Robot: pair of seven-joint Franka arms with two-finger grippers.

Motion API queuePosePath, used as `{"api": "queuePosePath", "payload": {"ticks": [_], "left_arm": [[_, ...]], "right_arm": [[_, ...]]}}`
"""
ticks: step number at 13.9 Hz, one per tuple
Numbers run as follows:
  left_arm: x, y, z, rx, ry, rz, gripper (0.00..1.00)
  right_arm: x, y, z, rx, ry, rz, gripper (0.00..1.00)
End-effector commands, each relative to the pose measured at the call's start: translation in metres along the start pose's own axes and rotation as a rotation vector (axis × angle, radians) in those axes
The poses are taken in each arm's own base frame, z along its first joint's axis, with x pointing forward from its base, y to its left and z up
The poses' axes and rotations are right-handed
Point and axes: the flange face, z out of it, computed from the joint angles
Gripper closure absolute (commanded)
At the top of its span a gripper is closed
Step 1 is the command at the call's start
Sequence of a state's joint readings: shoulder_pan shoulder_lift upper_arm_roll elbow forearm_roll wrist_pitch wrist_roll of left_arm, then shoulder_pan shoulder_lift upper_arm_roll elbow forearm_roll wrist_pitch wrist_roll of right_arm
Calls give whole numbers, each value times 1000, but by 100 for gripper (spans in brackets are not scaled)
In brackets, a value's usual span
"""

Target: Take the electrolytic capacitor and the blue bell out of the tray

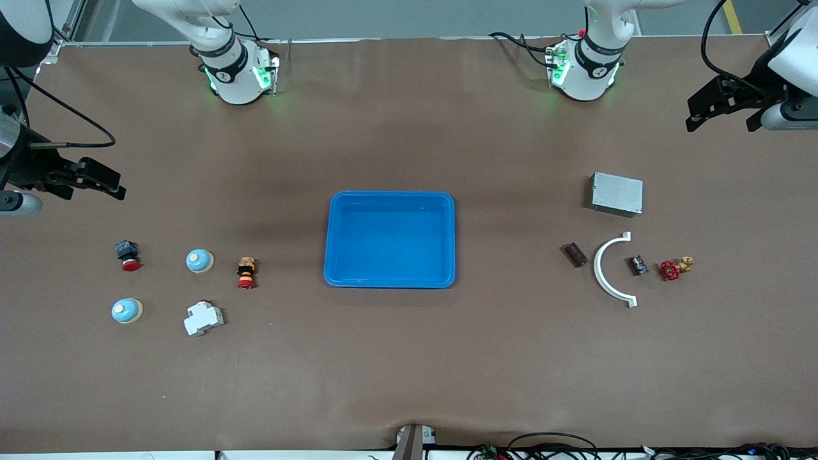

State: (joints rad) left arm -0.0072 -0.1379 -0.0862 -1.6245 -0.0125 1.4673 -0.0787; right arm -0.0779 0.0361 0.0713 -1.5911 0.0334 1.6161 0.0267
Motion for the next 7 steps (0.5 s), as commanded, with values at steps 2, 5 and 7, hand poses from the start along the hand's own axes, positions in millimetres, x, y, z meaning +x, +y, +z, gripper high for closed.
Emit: {"api": "queuePosePath", "payload": {"ticks": [2, 5, 7], "left_arm": [[-10, -5, -10, 23, 12, 16, 0], [-8, -16, -19, 28, 31, 19, 0], [-6, -21, -28, 38, 50, 12, 0]], "right_arm": [[-12, 1, -12, 9, 3, -2, 0], [-11, 4, -11, 9, -1, 15, 0], [-11, 8, -10, 9, -4, 25, 0]]}}
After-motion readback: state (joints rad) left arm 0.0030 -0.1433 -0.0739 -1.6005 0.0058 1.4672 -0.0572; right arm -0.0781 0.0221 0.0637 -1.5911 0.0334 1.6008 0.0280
